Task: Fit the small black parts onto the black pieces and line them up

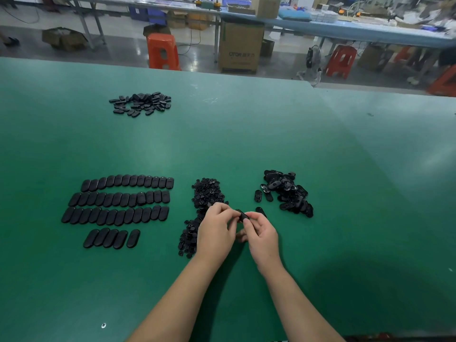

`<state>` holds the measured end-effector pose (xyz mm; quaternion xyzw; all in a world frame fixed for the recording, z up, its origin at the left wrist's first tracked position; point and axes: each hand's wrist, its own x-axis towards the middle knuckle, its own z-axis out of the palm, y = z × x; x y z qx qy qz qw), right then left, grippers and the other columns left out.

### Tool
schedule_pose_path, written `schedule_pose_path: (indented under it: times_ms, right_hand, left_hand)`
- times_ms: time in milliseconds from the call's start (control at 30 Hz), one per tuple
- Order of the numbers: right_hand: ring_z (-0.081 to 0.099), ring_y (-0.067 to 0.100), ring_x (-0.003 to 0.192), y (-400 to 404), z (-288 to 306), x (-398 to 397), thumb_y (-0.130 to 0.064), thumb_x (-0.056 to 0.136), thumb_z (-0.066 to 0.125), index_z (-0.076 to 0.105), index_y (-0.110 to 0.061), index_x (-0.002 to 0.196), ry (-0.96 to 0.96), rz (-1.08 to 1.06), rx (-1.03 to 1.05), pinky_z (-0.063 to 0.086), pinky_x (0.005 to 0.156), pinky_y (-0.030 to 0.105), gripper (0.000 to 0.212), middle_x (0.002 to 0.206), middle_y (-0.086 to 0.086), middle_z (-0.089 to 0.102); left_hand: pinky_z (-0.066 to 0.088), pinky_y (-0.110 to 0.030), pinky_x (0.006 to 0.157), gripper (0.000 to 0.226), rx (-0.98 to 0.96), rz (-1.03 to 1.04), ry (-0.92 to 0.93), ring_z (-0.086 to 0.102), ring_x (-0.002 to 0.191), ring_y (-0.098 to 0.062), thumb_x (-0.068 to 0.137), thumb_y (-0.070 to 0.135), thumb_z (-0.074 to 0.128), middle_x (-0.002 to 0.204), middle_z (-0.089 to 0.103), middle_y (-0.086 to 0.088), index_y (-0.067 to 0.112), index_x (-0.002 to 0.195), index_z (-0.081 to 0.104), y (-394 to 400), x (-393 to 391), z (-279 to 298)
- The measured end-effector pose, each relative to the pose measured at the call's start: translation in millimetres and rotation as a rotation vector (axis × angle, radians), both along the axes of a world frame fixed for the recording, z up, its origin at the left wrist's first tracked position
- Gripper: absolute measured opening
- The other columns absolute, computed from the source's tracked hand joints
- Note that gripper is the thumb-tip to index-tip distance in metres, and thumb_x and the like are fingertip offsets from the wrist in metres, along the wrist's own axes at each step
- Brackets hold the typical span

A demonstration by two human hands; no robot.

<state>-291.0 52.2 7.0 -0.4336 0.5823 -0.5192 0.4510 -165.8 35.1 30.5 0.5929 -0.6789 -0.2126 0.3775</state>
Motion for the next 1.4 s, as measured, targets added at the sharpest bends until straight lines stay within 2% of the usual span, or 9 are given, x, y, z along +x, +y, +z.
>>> schedule_pose_path:
  times_ms: [200, 300, 400, 500, 567, 867, 1000, 1100, 1400]
  right_hand:
    - [0.070, 0.011, 0.077, -1.6, -2.4, -0.1, -0.008, 0.099, 0.061, 0.065, -0.019, 0.098, -0.015, -0.012, 0.005, 0.057, 0.071, 0.027, 0.012, 0.088, 0.001, 0.077]
    - [0.071, 0.008, 0.081, -0.7, -1.4, -0.2, -0.007, 0.098, 0.062, 0.066, -0.020, 0.097, 0.020, -0.004, 0.000, 0.055, 0.071, 0.020, 0.014, 0.088, -0.004, 0.076]
    - [0.063, 0.010, 0.065, 0.2, -0.3, 0.6, -0.008, 0.099, 0.060, 0.065, -0.019, 0.097, 0.040, 0.012, -0.005, 0.053, 0.061, 0.024, 0.012, 0.076, -0.003, 0.071]
    - [0.057, 0.010, 0.057, -0.3, 0.0, 0.4, -0.006, 0.101, 0.057, 0.063, -0.016, 0.097, 0.055, 0.023, -0.012, 0.050, 0.055, 0.023, 0.013, 0.066, -0.004, 0.065]
    - [0.057, 0.008, 0.057, -0.6, 0.1, 0.3, -0.007, 0.101, 0.056, 0.063, -0.018, 0.097, 0.075, 0.030, -0.014, 0.050, 0.055, 0.022, 0.014, 0.065, -0.005, 0.065]
    - [0.058, 0.008, 0.057, 0.6, 1.4, 0.4, -0.006, 0.101, 0.056, 0.064, -0.019, 0.097, 0.076, 0.043, -0.015, 0.052, 0.055, 0.023, 0.015, 0.065, -0.005, 0.066]
    - [0.057, 0.010, 0.055, 0.9, 1.7, 0.1, -0.004, 0.100, 0.058, 0.065, -0.016, 0.095, 0.051, 0.023, -0.023, 0.050, 0.054, 0.023, 0.014, 0.068, -0.004, 0.068]
    - [0.060, 0.011, 0.060, 1.1, 1.2, -0.2, -0.006, 0.099, 0.060, 0.066, -0.017, 0.094, 0.040, 0.015, -0.025, 0.052, 0.057, 0.026, 0.013, 0.076, 0.000, 0.072]
    - [0.071, 0.009, 0.091, -0.4, 0.5, -0.4, -0.005, 0.098, 0.061, 0.066, -0.020, 0.095, 0.034, -0.016, -0.040, 0.056, 0.082, 0.024, 0.016, 0.091, -0.003, 0.074]
  left_hand:
    - [0.047, -0.024, 0.088, 0.012, -0.017, -0.040, 0.016, 0.055, 0.107, -0.006, 0.091, 0.017, 0.069, 0.110, 0.065, 0.009, 0.017, 0.099, 0.078, 7.1, -0.6, -6.3]
    - [0.051, -0.024, 0.083, 0.012, 0.050, -0.044, 0.083, 0.059, 0.092, -0.002, 0.091, 0.019, 0.068, 0.102, 0.065, 0.014, 0.021, 0.101, 0.075, 5.8, -1.4, -3.7]
    - [0.052, -0.022, 0.083, 0.017, 0.173, 0.005, 0.150, 0.062, 0.087, 0.001, 0.091, 0.021, 0.068, 0.096, 0.069, 0.015, 0.024, 0.107, 0.072, 1.7, -0.3, 0.3]
    - [0.047, -0.007, 0.073, 0.010, 0.251, -0.003, 0.170, 0.063, 0.081, 0.008, 0.091, 0.021, 0.069, 0.084, 0.070, 0.017, 0.025, 0.098, 0.075, -2.4, 1.6, 3.0]
    - [0.044, -0.004, 0.069, 0.008, 0.270, -0.011, 0.164, 0.062, 0.078, 0.010, 0.090, 0.021, 0.070, 0.080, 0.070, 0.018, 0.026, 0.094, 0.074, -4.2, 3.1, 5.6]
    - [0.042, -0.008, 0.064, 0.001, 0.294, -0.039, 0.058, 0.061, 0.077, 0.004, 0.090, 0.024, 0.070, 0.079, 0.067, 0.016, 0.025, 0.090, 0.070, -8.5, 6.6, 10.5]
    - [0.049, -0.018, 0.068, 0.004, 0.299, -0.036, 0.053, 0.062, 0.076, -0.002, 0.090, 0.025, 0.069, 0.080, 0.066, 0.015, 0.025, 0.088, 0.065, -7.1, 3.5, 10.1]
    - [0.043, -0.012, 0.061, 0.006, 0.295, -0.016, 0.052, 0.060, 0.072, -0.001, 0.090, 0.026, 0.068, 0.079, 0.065, 0.014, 0.025, 0.087, 0.063, -4.2, 0.6, 9.3]
    - [0.040, -0.014, 0.061, 0.006, 0.262, -0.009, 0.045, 0.056, 0.073, -0.001, 0.091, 0.025, 0.066, 0.083, 0.064, 0.011, 0.020, 0.090, 0.063, -2.2, -6.5, 11.6]
